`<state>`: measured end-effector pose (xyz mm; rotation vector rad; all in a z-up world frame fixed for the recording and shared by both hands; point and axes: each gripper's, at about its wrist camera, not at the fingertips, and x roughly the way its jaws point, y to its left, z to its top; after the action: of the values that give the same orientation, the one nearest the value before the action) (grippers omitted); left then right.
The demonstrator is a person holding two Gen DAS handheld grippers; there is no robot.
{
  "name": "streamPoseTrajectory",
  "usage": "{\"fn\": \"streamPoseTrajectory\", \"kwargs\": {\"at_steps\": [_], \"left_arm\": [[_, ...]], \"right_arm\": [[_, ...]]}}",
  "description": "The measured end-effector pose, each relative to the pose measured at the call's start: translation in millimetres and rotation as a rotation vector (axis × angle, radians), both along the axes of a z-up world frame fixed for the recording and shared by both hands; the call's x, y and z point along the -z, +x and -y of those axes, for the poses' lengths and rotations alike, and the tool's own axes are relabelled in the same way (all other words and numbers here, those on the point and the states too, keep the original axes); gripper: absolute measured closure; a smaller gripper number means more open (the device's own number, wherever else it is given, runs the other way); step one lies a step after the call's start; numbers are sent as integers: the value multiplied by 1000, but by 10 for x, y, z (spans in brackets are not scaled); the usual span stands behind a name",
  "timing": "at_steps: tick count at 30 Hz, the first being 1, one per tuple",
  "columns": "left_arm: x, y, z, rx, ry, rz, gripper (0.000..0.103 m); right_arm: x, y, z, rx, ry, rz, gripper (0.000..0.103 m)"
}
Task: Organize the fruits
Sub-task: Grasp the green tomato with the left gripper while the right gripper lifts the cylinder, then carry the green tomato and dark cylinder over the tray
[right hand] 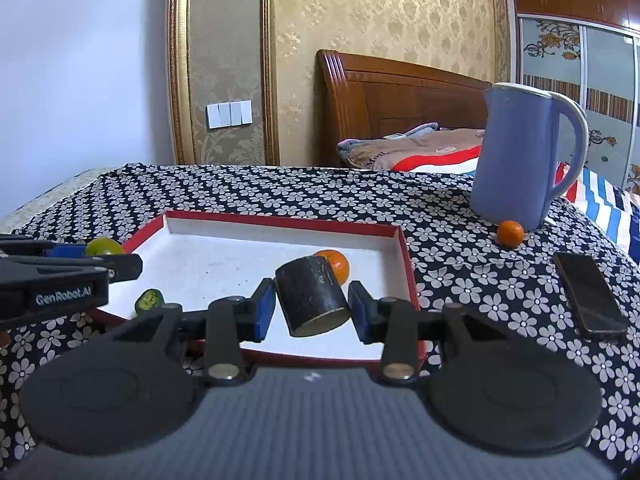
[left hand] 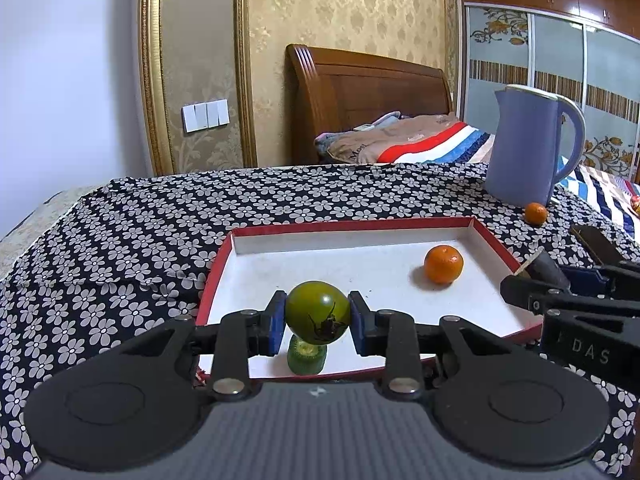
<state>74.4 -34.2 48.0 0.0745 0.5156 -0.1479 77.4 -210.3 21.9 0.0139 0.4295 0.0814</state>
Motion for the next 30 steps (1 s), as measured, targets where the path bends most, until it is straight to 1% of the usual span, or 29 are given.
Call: {"fn": "streamPoseTrajectory", "kwargs": {"at_steps": [6,13,30], "left_arm": [[10,30,33,9,6,-1,71],[43,102,49,12,0,-25,71],[50,288,99,13,15,-52,71]], "right_arm": [[-23,69,0,2,-7,-2,65],[-13,148,-6,2,-17,-15,65],[-1,287,-13,6,-19,-37,65]]}}
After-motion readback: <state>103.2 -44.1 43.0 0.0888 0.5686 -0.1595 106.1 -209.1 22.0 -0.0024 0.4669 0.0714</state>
